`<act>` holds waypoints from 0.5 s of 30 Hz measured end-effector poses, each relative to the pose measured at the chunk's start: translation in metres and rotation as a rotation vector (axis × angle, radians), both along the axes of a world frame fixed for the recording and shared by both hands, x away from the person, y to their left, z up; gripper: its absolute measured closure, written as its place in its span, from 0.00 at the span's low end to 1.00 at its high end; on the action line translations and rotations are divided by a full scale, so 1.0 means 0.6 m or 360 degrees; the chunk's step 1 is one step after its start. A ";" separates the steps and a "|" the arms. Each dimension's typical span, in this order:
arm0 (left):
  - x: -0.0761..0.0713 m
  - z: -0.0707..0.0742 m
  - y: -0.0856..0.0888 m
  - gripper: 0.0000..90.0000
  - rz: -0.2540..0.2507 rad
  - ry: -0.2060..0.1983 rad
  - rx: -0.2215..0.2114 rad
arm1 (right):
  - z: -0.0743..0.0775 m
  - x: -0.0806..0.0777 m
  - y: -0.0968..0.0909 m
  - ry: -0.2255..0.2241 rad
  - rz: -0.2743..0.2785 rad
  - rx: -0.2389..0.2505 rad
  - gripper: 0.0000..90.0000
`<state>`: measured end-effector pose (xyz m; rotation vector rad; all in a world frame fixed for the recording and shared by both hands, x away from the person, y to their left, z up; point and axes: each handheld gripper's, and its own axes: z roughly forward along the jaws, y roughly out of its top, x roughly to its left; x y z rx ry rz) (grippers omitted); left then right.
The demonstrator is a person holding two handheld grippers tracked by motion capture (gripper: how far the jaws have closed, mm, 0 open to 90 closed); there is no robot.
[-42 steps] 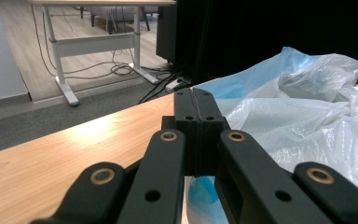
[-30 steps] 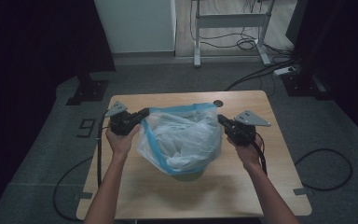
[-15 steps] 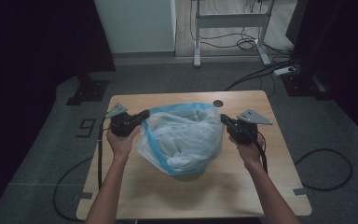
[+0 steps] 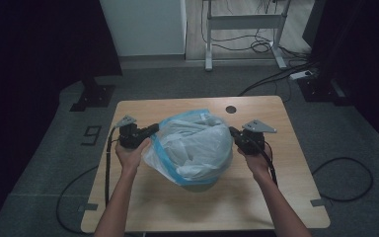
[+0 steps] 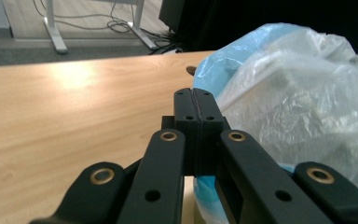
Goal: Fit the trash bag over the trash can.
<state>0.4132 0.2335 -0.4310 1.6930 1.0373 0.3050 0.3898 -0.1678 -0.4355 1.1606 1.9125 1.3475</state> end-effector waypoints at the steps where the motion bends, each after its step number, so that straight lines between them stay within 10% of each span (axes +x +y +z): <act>1: -0.003 -0.003 0.003 1.00 0.0000 0.0004 -0.0021 | -0.003 0.001 -0.001 0.0009 -0.0001 -0.0004 0.99; 15: -0.016 -0.018 0.003 0.99 -0.0035 0.0078 -0.0046 | -0.008 0.007 0.001 0.0071 0.0043 -0.0025 0.99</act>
